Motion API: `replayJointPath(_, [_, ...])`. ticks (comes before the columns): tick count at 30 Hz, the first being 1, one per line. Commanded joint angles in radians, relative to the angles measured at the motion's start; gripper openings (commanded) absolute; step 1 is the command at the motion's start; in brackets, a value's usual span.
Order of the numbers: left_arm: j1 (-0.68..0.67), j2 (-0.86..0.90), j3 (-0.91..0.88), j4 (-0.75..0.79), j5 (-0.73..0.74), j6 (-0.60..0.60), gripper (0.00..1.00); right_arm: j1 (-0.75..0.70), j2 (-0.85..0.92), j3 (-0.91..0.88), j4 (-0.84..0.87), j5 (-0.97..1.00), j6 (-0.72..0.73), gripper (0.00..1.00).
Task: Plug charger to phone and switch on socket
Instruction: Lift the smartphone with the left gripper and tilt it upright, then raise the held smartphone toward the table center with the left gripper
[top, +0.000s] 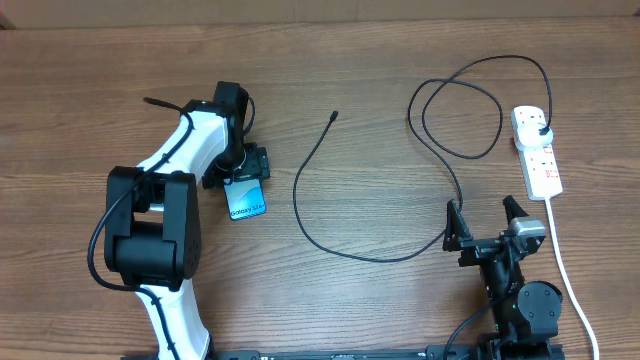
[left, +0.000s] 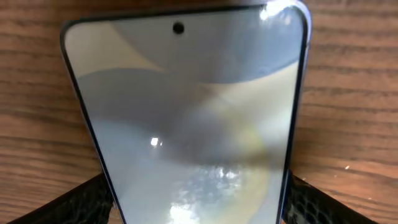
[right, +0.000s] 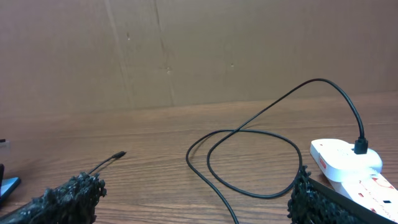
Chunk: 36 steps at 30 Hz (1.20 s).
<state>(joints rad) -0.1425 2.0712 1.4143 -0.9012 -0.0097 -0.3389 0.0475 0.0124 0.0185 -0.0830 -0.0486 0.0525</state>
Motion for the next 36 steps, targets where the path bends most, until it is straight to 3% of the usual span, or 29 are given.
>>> replayJointPath(1, [0.005, 0.055, -0.038, 0.042, 0.029, -0.01, 0.84, -0.003, -0.01, -0.011, 0.003, -0.005, 0.002, 1.0])
replayJointPath(8, [0.005, 0.055, -0.009, 0.008, 0.029, -0.01, 0.77, -0.003, -0.01, -0.011, 0.003, -0.005, 0.002, 1.0])
replayJointPath(26, [0.005, 0.055, 0.29, -0.232, 0.074, -0.008, 0.76, -0.003, -0.01, -0.011, 0.003, -0.005, 0.002, 1.0])
replayJointPath(32, [0.004, 0.054, 0.438, -0.314, 0.223, -0.005, 0.76, -0.003, -0.01, -0.011, 0.003, -0.005, 0.002, 1.0])
replayJointPath(36, [0.004, 0.054, 0.505, -0.337, 0.422, -0.005, 0.76, -0.003, -0.01, -0.011, 0.003, -0.006, 0.002, 1.0])
